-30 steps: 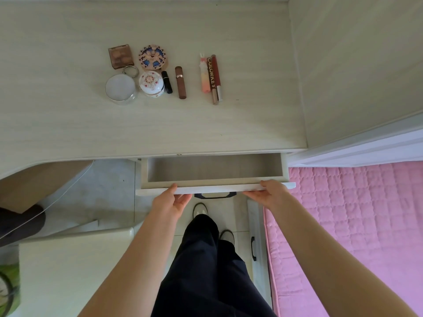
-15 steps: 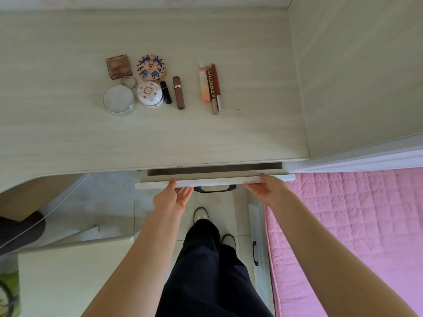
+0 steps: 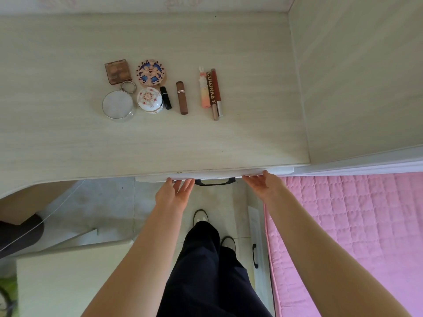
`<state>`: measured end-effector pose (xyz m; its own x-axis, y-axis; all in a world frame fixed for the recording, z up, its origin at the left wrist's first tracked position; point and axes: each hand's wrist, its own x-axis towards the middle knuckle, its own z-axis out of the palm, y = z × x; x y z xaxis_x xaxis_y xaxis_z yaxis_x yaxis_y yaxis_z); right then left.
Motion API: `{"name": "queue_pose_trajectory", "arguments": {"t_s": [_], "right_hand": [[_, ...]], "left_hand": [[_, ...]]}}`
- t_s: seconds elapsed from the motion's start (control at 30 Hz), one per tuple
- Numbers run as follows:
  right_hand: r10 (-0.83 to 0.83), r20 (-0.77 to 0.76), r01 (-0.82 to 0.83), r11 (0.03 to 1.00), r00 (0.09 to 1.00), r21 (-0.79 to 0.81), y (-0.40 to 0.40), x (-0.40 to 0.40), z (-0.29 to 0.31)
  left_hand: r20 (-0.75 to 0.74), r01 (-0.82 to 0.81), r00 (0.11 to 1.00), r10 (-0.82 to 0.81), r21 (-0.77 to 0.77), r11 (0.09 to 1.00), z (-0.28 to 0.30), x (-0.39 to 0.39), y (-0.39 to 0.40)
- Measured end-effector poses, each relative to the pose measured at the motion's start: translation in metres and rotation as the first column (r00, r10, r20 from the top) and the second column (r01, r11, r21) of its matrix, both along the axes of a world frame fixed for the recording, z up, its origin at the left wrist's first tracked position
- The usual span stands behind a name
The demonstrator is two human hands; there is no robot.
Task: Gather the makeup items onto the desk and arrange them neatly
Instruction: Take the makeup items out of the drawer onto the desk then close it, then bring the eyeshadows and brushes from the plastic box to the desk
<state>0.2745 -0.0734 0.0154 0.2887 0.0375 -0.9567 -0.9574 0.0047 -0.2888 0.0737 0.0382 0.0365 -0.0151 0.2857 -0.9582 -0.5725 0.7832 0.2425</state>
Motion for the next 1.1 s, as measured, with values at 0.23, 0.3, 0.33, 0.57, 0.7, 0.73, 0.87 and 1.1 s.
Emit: {"name": "queue_pose_trajectory", "arguments": {"t_s": [0.23, 0.3, 0.33, 0.57, 0.7, 0.73, 0.87, 1.1], "right_hand": [[0.014, 0.004, -0.014, 1.0, 1.0, -0.019, 0.008, 0.004, 0.002], [0.016, 0.01, -0.016, 1.0, 1.0, -0.005, 0.011, 0.006, 0.003], [0.003, 0.019, -0.004, 1.0, 1.0, 0.011, 0.012, 0.006, 0.004], [0.047, -0.01, -0.047, 0.998, 0.999, 0.034, 0.014, 0.007, 0.014], [0.096, -0.039, -0.094, 0.994, 0.995, 0.046, 0.015, 0.008, 0.016], [0.127, -0.036, -0.125, 0.991, 0.991, 0.048, 0.013, 0.008, 0.016], [0.219, 0.03, -0.219, 0.976, 0.975, -0.019, -0.002, 0.001, 0.024], [0.838, 0.287, -0.732, 0.546, 0.465, -0.408, -0.052, -0.021, 0.031]], "left_hand": [[0.007, -0.032, 0.999, 0.033, -0.031, 0.999, 0.001, 0.003, 0.002], [0.037, -0.04, 0.998, 0.041, -0.03, 0.999, 0.002, 0.005, 0.006], [0.057, -0.048, 0.997, 0.049, -0.028, 0.998, 0.002, 0.006, 0.008], [0.098, -0.044, 0.994, 0.045, -0.015, 0.999, 0.005, 0.005, 0.01], [0.045, 0.038, 0.998, -0.039, 0.017, 0.999, 0.008, 0.002, 0.005], [0.021, 0.075, 0.997, -0.076, 0.032, 0.997, 0.008, 0.0, 0.002], [-0.05, 0.232, 0.973, -0.227, 0.113, 0.966, 0.013, -0.007, -0.011], [-0.338, 0.653, 0.748, -0.571, 0.228, 0.722, 0.03, -0.002, -0.055]]}}
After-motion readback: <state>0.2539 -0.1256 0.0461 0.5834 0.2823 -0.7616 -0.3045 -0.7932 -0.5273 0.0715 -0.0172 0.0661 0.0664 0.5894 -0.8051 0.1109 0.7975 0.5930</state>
